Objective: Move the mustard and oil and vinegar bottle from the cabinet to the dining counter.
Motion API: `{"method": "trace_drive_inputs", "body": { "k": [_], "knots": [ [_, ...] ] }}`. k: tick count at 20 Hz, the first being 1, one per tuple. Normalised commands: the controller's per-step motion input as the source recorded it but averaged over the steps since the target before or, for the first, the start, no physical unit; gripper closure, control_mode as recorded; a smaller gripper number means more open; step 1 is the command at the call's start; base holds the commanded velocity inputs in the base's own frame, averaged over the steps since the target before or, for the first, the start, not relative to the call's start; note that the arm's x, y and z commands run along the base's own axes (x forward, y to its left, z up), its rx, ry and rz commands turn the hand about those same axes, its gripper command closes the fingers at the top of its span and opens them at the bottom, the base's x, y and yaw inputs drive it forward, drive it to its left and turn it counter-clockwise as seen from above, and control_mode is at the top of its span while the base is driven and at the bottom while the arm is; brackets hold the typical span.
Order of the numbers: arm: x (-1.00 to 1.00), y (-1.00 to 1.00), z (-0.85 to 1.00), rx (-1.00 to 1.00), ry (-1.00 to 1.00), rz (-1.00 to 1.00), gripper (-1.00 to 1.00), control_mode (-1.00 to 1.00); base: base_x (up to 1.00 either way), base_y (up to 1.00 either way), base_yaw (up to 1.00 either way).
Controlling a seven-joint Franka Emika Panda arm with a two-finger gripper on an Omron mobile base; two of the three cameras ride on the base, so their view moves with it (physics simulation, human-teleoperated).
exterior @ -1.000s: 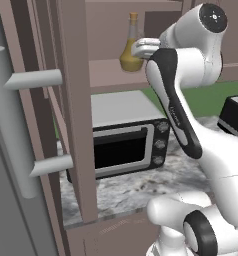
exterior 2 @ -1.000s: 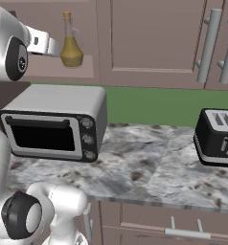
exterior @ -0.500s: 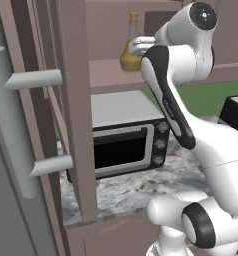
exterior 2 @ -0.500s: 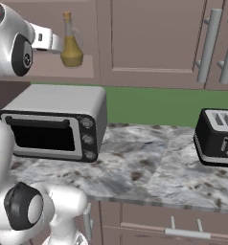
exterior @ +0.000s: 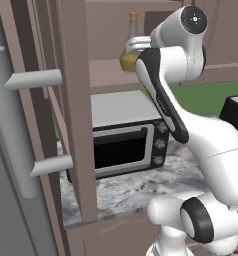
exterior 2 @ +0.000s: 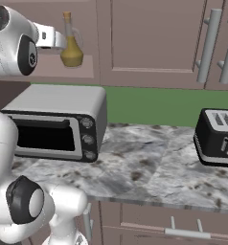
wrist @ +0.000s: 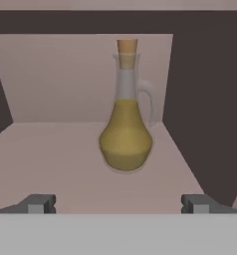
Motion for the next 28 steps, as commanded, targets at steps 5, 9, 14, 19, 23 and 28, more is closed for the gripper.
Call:
{"method": "trace_drive_inputs", "body": {
  "k": [5,9,14,19,23,28],
  "knots": [
    [0.24,0.00,-0.09,0.00,-0.03,0.00,-1.00,-1.00,0.00,0.00,0.00],
    [0.26,-0.02,-0.01,0.00,0.00,0.00,-1.00,-1.00,0.00,0.00,0.00],
    [0.26,-0.01,0.09,0.00,0.00,-0.01,-1.00,-1.00,0.00,0.00,0.00],
    [0.17,0.00,0.11,0.00,0.03,-0.02,-1.00,-1.00,0.00,0.00,0.00],
    [0.15,0.00,0.02,0.00,0.01,-0.02,-1.00,-1.00,0.00,0.00,0.00],
    [0.21,0.00,-0.03,0.00,0.00,-0.02,-1.00,-1.00,0.00,0.00,0.00]
  ]
}}
